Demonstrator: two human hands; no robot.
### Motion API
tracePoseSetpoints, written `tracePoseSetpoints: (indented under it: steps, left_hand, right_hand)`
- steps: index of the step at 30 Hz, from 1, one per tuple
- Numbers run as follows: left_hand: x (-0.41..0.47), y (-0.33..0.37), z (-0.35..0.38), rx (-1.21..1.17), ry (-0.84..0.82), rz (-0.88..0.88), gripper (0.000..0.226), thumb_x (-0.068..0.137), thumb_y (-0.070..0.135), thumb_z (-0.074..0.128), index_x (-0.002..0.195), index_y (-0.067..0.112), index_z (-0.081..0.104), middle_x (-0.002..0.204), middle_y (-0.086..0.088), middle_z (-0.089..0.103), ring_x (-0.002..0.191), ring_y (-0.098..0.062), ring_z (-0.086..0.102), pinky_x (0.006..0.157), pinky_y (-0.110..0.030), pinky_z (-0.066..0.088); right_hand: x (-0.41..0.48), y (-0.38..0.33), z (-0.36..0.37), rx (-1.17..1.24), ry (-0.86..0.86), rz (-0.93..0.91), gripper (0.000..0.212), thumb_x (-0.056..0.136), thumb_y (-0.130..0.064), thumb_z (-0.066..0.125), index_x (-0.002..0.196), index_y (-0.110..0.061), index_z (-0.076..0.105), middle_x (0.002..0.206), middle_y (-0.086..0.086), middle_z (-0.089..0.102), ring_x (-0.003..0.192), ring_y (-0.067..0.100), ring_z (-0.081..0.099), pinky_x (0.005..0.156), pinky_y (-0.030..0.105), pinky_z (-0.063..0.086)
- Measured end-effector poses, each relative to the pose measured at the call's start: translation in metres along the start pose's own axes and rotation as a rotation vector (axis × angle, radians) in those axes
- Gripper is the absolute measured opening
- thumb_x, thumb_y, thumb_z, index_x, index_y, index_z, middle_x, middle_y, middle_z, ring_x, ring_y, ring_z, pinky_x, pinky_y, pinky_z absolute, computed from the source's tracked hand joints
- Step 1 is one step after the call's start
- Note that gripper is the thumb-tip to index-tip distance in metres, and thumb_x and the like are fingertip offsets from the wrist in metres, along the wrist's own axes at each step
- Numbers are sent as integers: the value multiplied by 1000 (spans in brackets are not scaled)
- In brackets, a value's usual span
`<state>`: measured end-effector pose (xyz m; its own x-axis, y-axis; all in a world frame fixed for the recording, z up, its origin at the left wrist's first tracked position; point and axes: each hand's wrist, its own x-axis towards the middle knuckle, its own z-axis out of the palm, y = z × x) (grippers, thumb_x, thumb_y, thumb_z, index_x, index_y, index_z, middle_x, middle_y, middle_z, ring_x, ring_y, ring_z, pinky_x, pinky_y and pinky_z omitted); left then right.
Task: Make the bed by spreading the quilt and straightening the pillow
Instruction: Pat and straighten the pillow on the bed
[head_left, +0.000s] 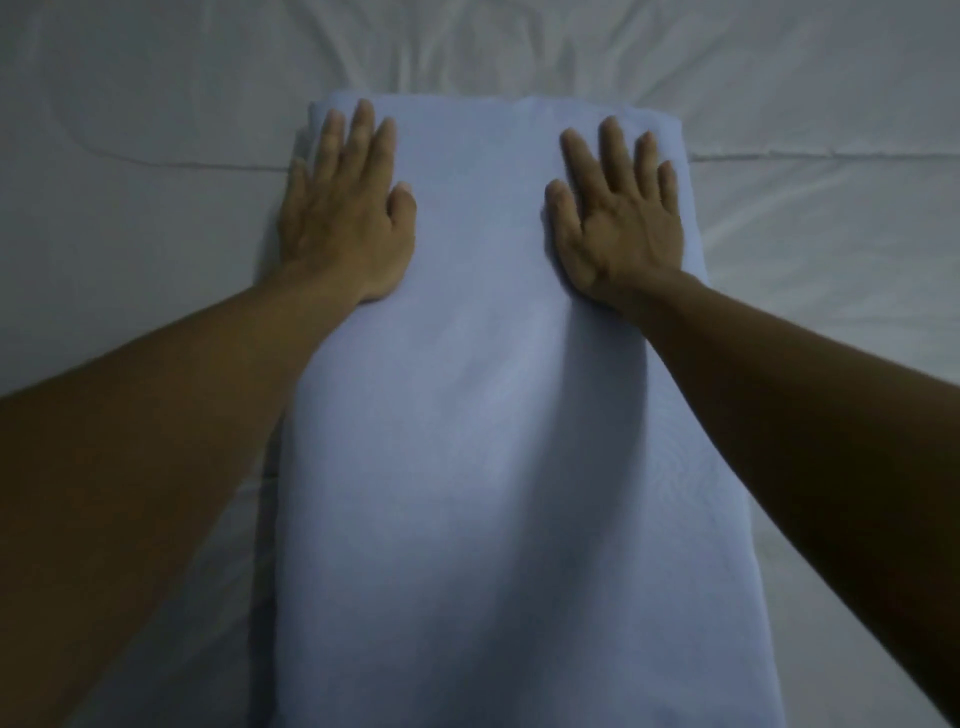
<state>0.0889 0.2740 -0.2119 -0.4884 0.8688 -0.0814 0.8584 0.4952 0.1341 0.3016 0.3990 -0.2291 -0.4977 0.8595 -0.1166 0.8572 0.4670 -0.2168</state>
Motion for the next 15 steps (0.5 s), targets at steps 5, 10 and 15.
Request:
tracePoseSetpoints:
  steps: [5, 10, 15]
  left_hand:
    - [-52, -3, -5, -60, 10, -66, 63, 102, 42, 21, 159, 19, 5, 167, -2, -4, 154, -20, -2, 123, -49, 9]
    - [-151, 0, 2, -14, 19, -29, 68, 100, 48, 25, 158, 16, 11, 167, -9, 3, 154, -25, 3, 122, -53, 12]
    - [-257, 17, 15, 12, -37, 6, 68, 100, 45, 27, 158, 11, 16, 166, -11, 7, 154, -26, 5, 122, -53, 12]
  right_hand:
    - [-80, 6, 4, 23, 68, 147, 62, 102, -51, 18, 159, -28, 9, 168, 4, 2, 154, 29, -2, 124, 50, 3]
    - [-191, 16, 7, 26, 41, 150, 64, 102, -49, 20, 159, -23, 10, 168, 4, 4, 155, 24, 0, 124, 50, 8]
    - [-274, 29, 8, 44, -30, 111, 64, 103, -45, 21, 160, -21, 4, 168, 3, -3, 155, 23, -6, 125, 49, 7]
